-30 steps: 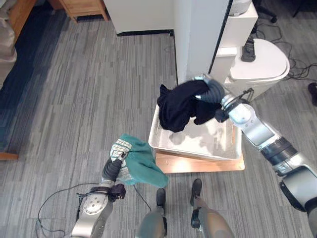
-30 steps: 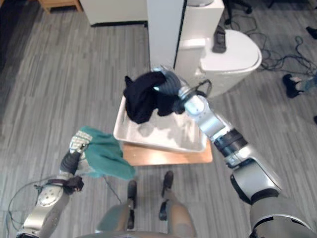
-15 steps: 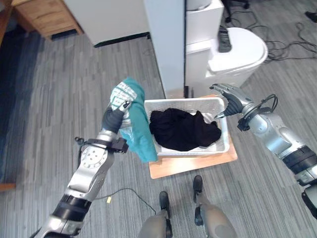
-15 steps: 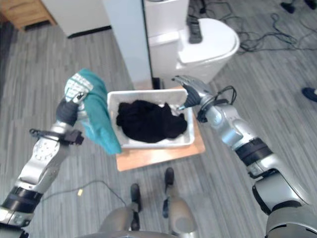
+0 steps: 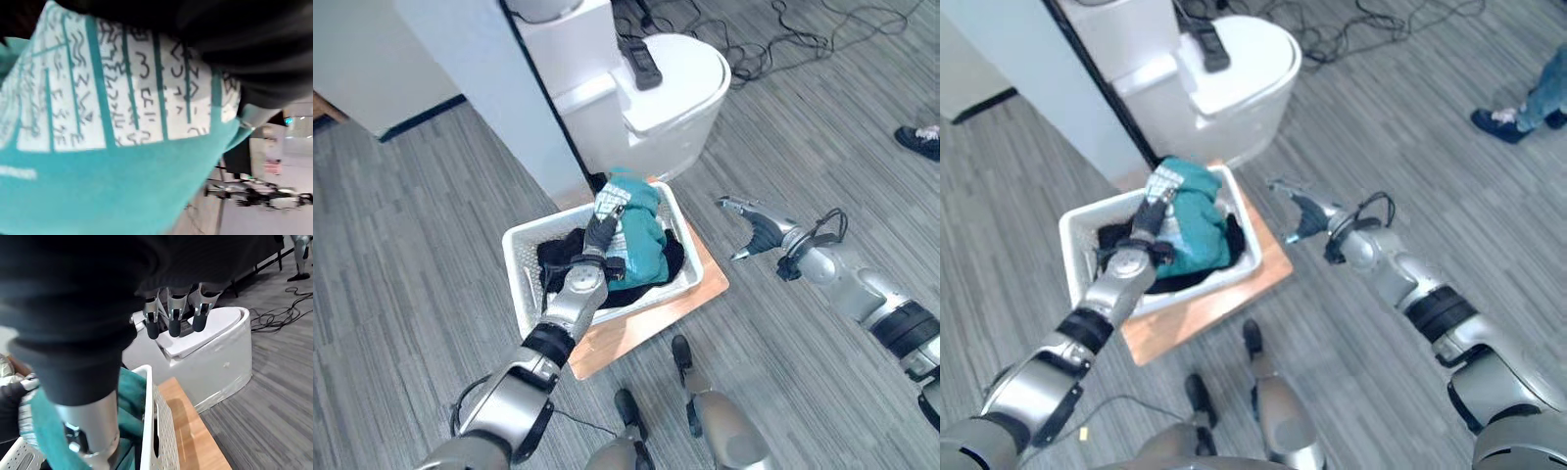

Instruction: Tidy up the quilt and then pick up the clothes from the bed and put them into the laundry hamper.

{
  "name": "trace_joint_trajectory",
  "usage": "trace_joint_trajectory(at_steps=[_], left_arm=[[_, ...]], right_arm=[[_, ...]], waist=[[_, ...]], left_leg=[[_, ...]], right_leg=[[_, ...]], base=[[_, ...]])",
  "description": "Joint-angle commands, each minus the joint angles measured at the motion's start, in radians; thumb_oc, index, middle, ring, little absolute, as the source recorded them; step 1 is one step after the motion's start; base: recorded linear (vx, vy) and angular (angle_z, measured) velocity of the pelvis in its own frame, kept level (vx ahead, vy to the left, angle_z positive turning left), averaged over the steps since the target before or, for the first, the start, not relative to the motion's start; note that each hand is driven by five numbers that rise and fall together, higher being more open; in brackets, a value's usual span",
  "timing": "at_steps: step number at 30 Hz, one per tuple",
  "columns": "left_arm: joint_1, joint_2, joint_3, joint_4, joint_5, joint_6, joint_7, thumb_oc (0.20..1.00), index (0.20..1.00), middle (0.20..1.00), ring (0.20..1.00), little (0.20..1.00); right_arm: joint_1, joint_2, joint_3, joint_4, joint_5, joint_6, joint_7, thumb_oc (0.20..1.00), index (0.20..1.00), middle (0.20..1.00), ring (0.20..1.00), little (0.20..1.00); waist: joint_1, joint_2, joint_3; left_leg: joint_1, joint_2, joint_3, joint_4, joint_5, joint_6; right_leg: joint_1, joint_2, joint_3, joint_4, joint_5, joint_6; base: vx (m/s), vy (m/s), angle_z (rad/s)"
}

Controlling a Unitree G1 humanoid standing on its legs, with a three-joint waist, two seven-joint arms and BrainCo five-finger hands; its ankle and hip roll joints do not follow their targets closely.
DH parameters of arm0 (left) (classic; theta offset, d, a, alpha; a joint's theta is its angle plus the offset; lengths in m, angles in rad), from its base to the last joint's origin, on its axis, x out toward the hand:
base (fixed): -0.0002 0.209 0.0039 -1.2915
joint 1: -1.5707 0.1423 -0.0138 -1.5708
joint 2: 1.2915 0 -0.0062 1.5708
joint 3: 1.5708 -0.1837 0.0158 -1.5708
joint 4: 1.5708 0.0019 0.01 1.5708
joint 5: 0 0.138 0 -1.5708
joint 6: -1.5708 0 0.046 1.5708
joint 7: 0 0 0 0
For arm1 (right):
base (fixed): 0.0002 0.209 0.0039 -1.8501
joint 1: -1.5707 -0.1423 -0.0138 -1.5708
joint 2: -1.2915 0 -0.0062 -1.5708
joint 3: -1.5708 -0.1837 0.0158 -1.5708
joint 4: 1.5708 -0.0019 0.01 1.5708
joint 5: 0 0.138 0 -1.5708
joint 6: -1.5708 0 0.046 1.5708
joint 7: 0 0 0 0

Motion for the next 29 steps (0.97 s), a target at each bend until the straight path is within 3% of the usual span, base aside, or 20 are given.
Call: trace_joint_trajectory(at_steps=[1,6,8,9,13,15,16,17,19,21,22,24,29], left_arm=[[-0.072,0.041,-0.004,0.072,0.087,0.048,-0.028,1.0,1.0,1.0,1.0,1.0],[-0.011,0.017,0.078,0.098,0.032,0.031,0.011,1.0,1.0,1.0,1.0,1.0],[0.034,0.035,0.112,0.012,-0.002,0.003,0.047,1.0,1.0,1.0,1.0,1.0],[0.105,0.083,0.148,-0.112,-0.015,-0.033,0.08,1.0,1.0,1.0,1.0,1.0],[0.198,0.168,0.19,-0.306,-0.048,-0.073,0.073,1.0,1.0,1.0,1.0,1.0],[0.349,0.166,0.302,-0.429,-0.223,-0.124,0.071,1.0,1.0,1.0,1.0,1.0],[0.349,0.166,0.302,-0.429,-0.223,-0.124,0.071,1.0,1.0,1.0,1.0,1.0],[0.528,0.114,0.4,-0.452,-0.325,-0.114,0.066,1.0,1.0,1.0,1.0,1.0],[0.652,0.056,0.475,-0.317,-0.332,-0.063,0.053,1.0,1.0,1.0,1.0,1.0],[0.658,0.012,0.532,0.102,-0.291,0.009,0.004,1.0,1.0,1.0,1.0,1.0],[0.657,0.013,0.532,0.104,-0.291,0.009,0.002,1.0,1.0,1.0,1.0,1.0],[0.664,-0.016,0.555,0.362,-0.183,0.05,-0.054,1.0,1.0,1.0,1.0,1.0],[0.695,-0.05,0.537,0.518,-0.031,0.07,-0.077,1.0,1.0,1.0,1.0,1.0]], right_arm=[[-0.05,0.039,-0.032,0.046,0.009,-0.049,-0.059,1.0,1.0,1.0,1.0,1.0],[0.035,0.052,-0.061,0.066,-0.004,-0.057,-0.082,1.0,1.0,1.0,1.0,1.0],[0.097,0.053,-0.08,0.089,-0.009,-0.063,-0.092,1.0,1.0,1.0,1.0,1.0],[0.173,0.051,-0.113,0.105,-0.017,-0.055,-0.103,1.0,1.0,1.0,1.0,1.0],[0.272,0.071,-0.18,0.187,-0.016,-0.042,-0.116,1.0,1.0,1.0,1.0,1.0],[0.363,0.182,-0.331,0.366,0.086,0.023,-0.177,1.0,1.0,1.0,1.0,1.0],[0.363,0.182,-0.331,0.366,0.086,0.023,-0.177,1.0,1.0,1.0,1.0,1.0],[0.398,0.279,-0.439,0.546,0.179,0.072,-0.225,1.0,1.0,1.0,1.0,1.0],[0.427,0.351,-0.507,0.654,0.277,0.092,-0.197,1.0,1.0,1.0,1.0,1.0],[0.436,0.393,-0.513,0.718,0.345,0.09,-0.126,1.0,1.0,1.0,1.0,1.0],[0.435,0.393,-0.513,0.718,0.345,0.09,-0.126,1.0,1.0,1.0,1.0,1.0],[0.443,0.443,-0.539,0.833,0.409,0.088,-0.093,1.0,1.0,1.0,1.0,1.0],[0.458,0.502,-0.524,0.948,0.403,0.099,-0.074,1.0,1.0,1.0,1.0,1.0]], waist=[[0.012,-0.005,-0.009],[0.027,-0.011,0.0],[0.039,-0.01,-0.001],[0.054,-0.008,-0.001],[0.074,-0.003,-0.011],[0.095,0.006,-0.02],[0.095,0.006,-0.021],[0.117,0.014,-0.034],[0.132,0.014,-0.048],[0.139,0.011,-0.064],[0.138,0.01,-0.065],[0.141,0.003,-0.09],[0.152,-0.008,-0.121]], left_leg=[[0.0,0.099,-0.066,-0.001,-0.018,-0.07],[0.021,0.104,-0.081,-0.001,-0.013,-0.072],[0.034,0.103,-0.091,-0.001,-0.016,-0.071],[0.054,0.104,-0.103,-0.001,-0.021,-0.071],[0.068,0.1,-0.12,-0.001,-0.024,-0.07],[0.087,0.096,-0.14,-0.001,-0.03,-0.067],[0.086,0.095,-0.14,-0.001,-0.03,-0.067],[0.105,0.094,-0.157,-0.001,-0.036,-0.062],[0.126,0.092,-0.164,-0.001,-0.043,-0.057],[0.145,0.092,-0.163,-0.001,-0.052,-0.054],[0.142,0.091,-0.163,-0.001,-0.05,-0.054],[0.155,0.094,-0.161,-0.001,-0.054,-0.053],[0.166,0.094,-0.16,-0.001,-0.059,-0.05]], right_leg=[[0.06,-0.093,-0.021,-0.005,-0.185,0.113],[0.093,-0.097,-0.035,-0.005,-0.199,0.106],[0.116,-0.1,-0.046,-0.005,-0.204,0.103],[0.148,-0.105,-0.061,-0.004,-0.212,0.102],[0.178,-0.114,-0.084,-0.001,-0.218,0.098],[0.216,-0.122,-0.106,0.004,-0.229,0.095],[0.215,-0.122,-0.106,0.004,-0.229,0.095],[0.247,-0.124,-0.119,0.005,-0.242,0.091],[0.278,-0.127,-0.126,0.003,-0.249,0.09],[0.298,-0.13,-0.122,0.001,-0.254,0.092],[0.295,-0.13,-0.121,0.001,-0.252,0.092],[0.309,-0.133,-0.119,-0.002,-0.254,0.093],[0.322,-0.136,-0.125,-0.005,-0.253,0.095]], base=[[0.0,-0.029,-0.13],[0.02,-0.003,0.07],[0.05,0.005,0.16],[0.04,-0.007,0.25],[0.03,0.008,0.36],[0.02,0.018,0.52],[0.04,0.033,0.48],[0.05,0.045,0.31],[0.05,0.058,0.06],[0.02,0.063,0.1],[0.01,0.042,0.05],[0.04,0.035,0.01],[0.03,0.031,0.0]])
